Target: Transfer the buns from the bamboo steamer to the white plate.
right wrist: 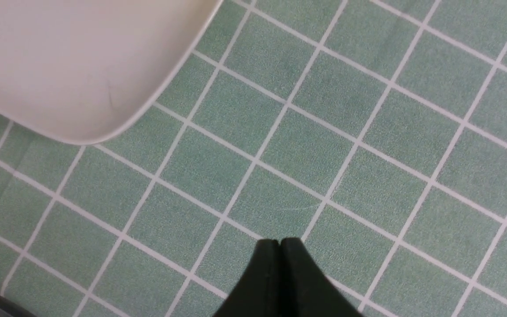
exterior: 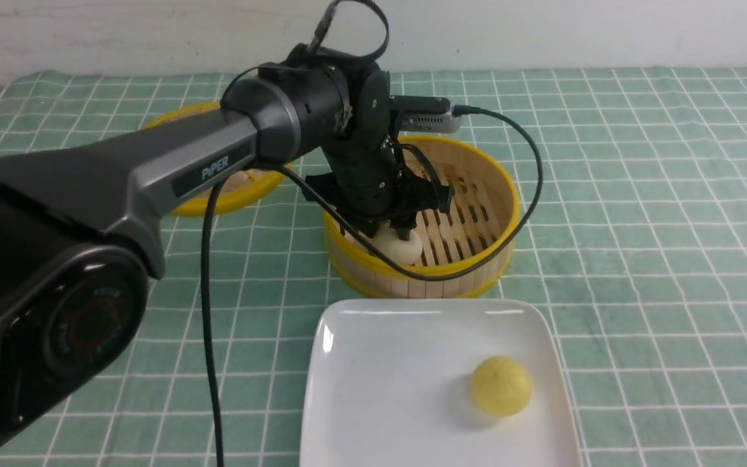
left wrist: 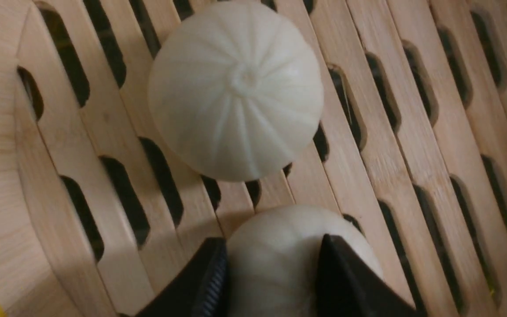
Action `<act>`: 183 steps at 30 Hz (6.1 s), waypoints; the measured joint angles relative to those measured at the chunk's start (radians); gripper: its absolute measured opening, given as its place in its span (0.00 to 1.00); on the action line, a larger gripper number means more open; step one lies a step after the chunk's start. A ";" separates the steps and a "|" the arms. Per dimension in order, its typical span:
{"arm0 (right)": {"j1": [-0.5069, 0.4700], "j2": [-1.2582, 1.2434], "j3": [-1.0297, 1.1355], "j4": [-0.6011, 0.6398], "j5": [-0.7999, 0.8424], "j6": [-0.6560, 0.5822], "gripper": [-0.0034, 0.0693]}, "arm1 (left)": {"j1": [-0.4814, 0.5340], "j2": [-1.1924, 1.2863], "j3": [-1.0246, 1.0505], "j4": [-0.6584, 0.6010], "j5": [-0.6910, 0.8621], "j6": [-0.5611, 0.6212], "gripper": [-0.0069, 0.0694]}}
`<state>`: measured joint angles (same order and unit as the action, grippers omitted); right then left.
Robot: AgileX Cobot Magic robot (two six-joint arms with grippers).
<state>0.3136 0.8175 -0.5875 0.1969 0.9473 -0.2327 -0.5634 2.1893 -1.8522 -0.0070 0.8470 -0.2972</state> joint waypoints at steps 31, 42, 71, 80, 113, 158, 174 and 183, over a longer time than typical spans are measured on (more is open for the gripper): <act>0.000 0.000 0.000 0.008 -0.004 0.000 0.08 | -0.205 -0.243 0.357 -0.096 0.180 0.039 0.17; 0.000 0.000 0.000 0.011 -0.005 0.000 0.09 | -0.206 -0.200 0.336 -0.031 0.157 -0.042 0.50; 0.000 0.000 0.000 0.012 -0.009 0.000 0.13 | 0.061 -0.070 -0.157 -0.053 0.098 -0.026 0.13; 0.000 0.000 0.000 0.024 -0.009 0.000 0.15 | 0.070 0.050 -0.178 -0.107 -0.026 0.027 0.48; 0.000 0.000 0.000 0.037 -0.019 0.000 0.19 | 0.069 -0.266 -0.383 -0.122 0.379 0.120 0.13; 0.000 0.000 0.000 0.064 -0.038 0.000 0.26 | -0.167 -0.370 0.642 -0.231 -0.305 0.175 0.24; 0.000 0.000 0.000 0.069 -0.028 0.000 0.28 | -0.167 -0.378 0.631 -0.148 -0.360 0.169 0.64; 0.000 -0.104 -0.056 0.072 0.083 0.000 0.28 | -0.167 -0.400 0.574 -0.120 -0.323 0.131 0.65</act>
<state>0.3136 0.7131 -0.6435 0.2687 1.0299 -0.2327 -0.7304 1.7895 -1.2781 -0.1274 0.5238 -0.1664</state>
